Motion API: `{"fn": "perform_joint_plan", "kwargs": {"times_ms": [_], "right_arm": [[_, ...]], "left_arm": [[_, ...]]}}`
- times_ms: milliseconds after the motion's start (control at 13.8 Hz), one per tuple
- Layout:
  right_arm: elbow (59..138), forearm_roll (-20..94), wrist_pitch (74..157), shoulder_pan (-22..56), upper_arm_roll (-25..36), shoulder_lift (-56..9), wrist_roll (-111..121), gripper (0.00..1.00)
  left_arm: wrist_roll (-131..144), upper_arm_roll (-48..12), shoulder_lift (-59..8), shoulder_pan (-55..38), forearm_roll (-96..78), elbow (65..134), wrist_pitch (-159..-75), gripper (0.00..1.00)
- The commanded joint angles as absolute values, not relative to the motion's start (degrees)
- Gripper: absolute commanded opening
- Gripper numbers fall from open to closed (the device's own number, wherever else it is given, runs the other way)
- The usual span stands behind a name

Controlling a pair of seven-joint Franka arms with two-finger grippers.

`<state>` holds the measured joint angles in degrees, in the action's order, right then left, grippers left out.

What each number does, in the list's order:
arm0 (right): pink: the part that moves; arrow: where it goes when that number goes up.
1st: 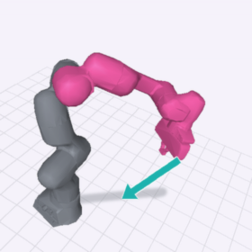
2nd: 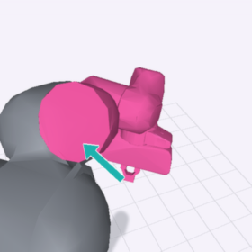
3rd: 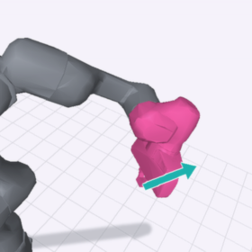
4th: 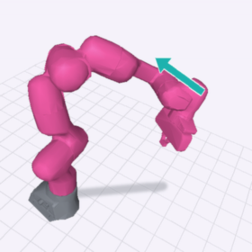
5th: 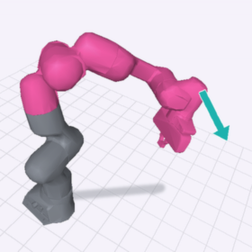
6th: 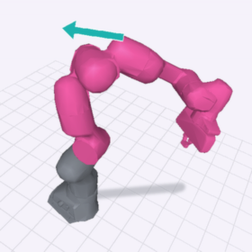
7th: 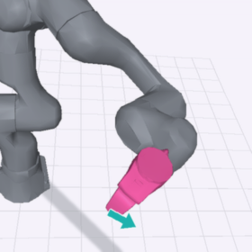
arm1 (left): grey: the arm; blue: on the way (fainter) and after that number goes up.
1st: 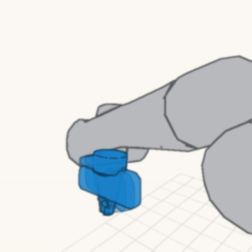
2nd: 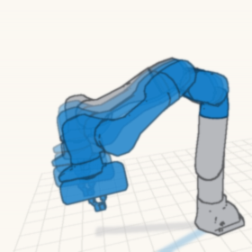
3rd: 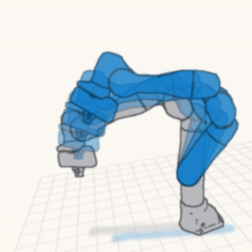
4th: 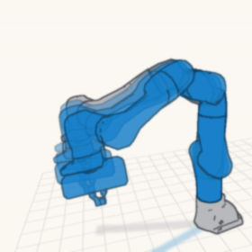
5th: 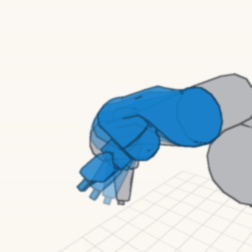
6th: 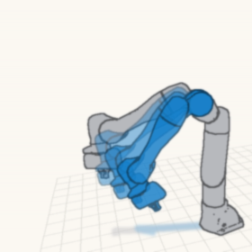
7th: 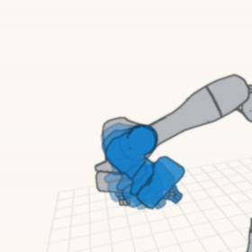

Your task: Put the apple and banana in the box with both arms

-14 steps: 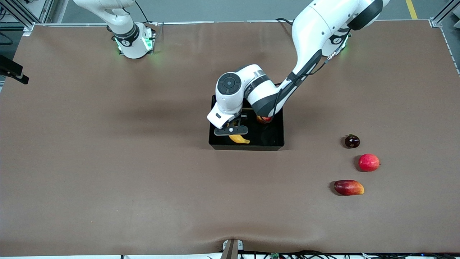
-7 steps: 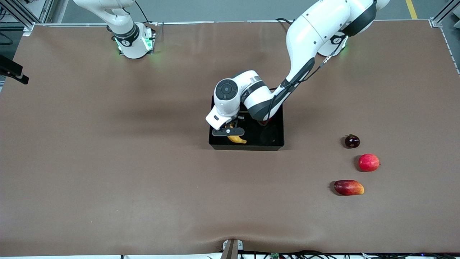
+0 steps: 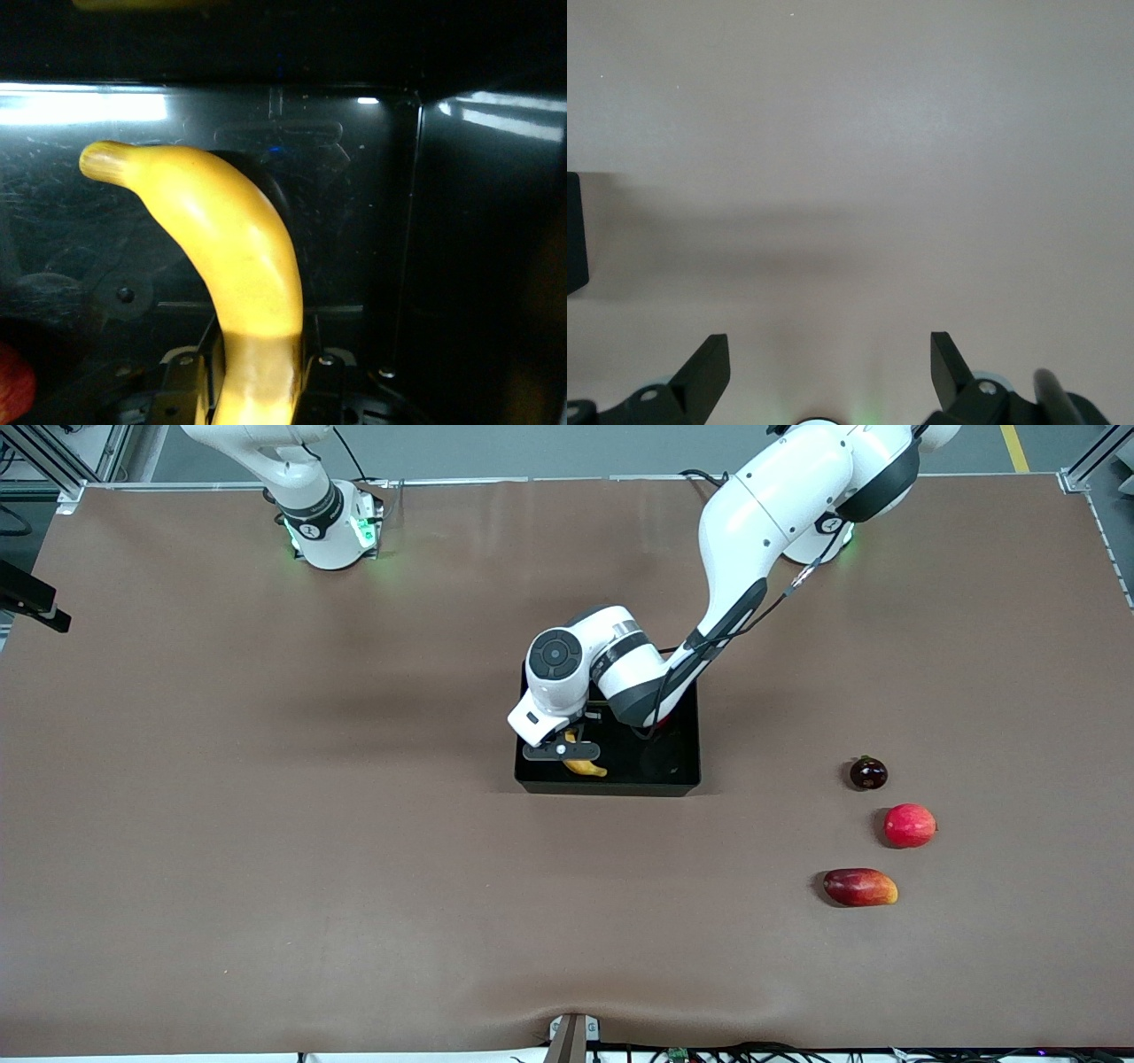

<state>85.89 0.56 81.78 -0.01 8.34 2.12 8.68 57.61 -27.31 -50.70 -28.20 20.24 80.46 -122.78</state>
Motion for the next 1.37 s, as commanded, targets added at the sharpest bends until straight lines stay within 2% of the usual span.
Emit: {"fn": "perform_joint_plan", "kwargs": {"times_ms": [0, 362, 796, 1013, 1302], "right_arm": [[84.7, 1.5, 81.5, -1.2, 7.8, 1.5, 9.1, 1.0], [84.7, 1.5, 81.5, -1.1, 7.8, 1.3, 9.1, 1.0], [84.7, 1.4, 81.5, -1.2, 7.8, 1.2, 9.1, 1.0], [84.7, 1.4, 81.5, -1.1, 7.8, 1.2, 9.1, 1.0], [84.7, 1.3, 81.5, -1.1, 7.8, 1.2, 9.1, 1.0]], "left_arm": [[57.5, -26.4, -50.8, -29.0, 21.8, 79.2, -122.8, 0.99], [57.7, -26.5, -45.3, -26.2, 23.6, 79.1, -119.9, 1.0], [57.4, -26.5, -28.9, -20.8, 23.6, 79.5, -106.4, 1.0], [51.3, -26.4, -23.4, -17.7, 23.6, 79.3, -95.9, 1.0], [39.8, -26.7, -16.2, -9.7, 22.7, 79.4, -88.1, 1.0]]}}
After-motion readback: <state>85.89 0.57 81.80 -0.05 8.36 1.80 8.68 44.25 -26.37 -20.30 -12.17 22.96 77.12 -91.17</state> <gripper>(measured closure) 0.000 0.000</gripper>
